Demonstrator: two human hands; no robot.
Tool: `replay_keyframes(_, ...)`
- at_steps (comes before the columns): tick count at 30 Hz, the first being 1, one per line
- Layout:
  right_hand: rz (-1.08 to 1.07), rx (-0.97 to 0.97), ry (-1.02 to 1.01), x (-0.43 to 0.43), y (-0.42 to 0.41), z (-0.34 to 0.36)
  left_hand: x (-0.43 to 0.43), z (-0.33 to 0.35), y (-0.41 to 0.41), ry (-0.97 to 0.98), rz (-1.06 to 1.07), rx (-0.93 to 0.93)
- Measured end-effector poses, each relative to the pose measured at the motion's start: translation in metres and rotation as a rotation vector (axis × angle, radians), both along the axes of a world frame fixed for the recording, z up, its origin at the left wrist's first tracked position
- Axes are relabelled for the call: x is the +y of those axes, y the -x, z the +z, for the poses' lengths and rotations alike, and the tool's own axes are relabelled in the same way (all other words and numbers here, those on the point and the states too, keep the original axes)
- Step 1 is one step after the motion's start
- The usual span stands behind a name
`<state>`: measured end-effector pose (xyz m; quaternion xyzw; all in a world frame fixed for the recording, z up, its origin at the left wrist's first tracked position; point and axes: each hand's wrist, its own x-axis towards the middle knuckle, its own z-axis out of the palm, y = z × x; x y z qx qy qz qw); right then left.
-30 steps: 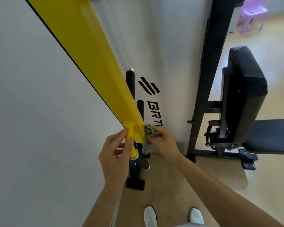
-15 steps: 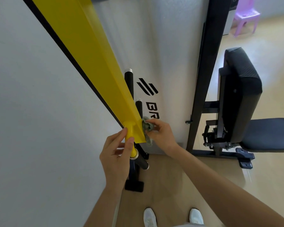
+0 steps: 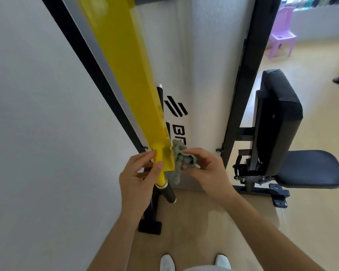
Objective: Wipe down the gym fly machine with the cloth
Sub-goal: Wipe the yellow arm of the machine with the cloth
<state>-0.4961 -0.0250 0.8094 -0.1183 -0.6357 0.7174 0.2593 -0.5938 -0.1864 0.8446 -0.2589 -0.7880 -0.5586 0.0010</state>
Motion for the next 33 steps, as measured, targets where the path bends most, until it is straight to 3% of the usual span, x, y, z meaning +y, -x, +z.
replay_keyframes(4, 0.013, 0.064, -0.124, -0.004, -0.011, 0.028, -0.004, 0.026, -0.001, -0.032, -0.126, 0.014)
replay_keyframes(7, 0.074, 0.104, -0.162, -0.015, -0.01, 0.04, -0.008, 0.038, -0.008, -0.08, -0.307, -0.134)
replay_keyframes(10, 0.129, 0.122, -0.154, -0.029, -0.006, 0.048, -0.015, 0.035, -0.007, -0.101, -0.288, -0.21)
replay_keyframes(13, 0.061, 0.042, -0.149, -0.041, -0.002, 0.052, -0.026, 0.025, 0.006, -0.173, -0.203, -0.223)
replay_keyframes(17, -0.264, -0.151, -0.225, -0.051, 0.015, 0.05, -0.038, 0.009, 0.04, -0.218, -0.098, -0.288)
replay_keyframes(22, -0.257, -0.324, -0.34, -0.065, 0.034, 0.033, -0.023, -0.007, 0.077, -0.292, -0.146, -0.471)
replay_keyframes(28, -0.298, -0.276, -0.394, -0.067, 0.056, 0.026, 0.002, -0.032, 0.092, -0.185, -0.4, -0.305)
replay_keyframes(33, -0.365, -0.328, -0.439, -0.066, 0.053, 0.023, 0.004, -0.078, 0.103, -0.056, -0.459, -0.364)
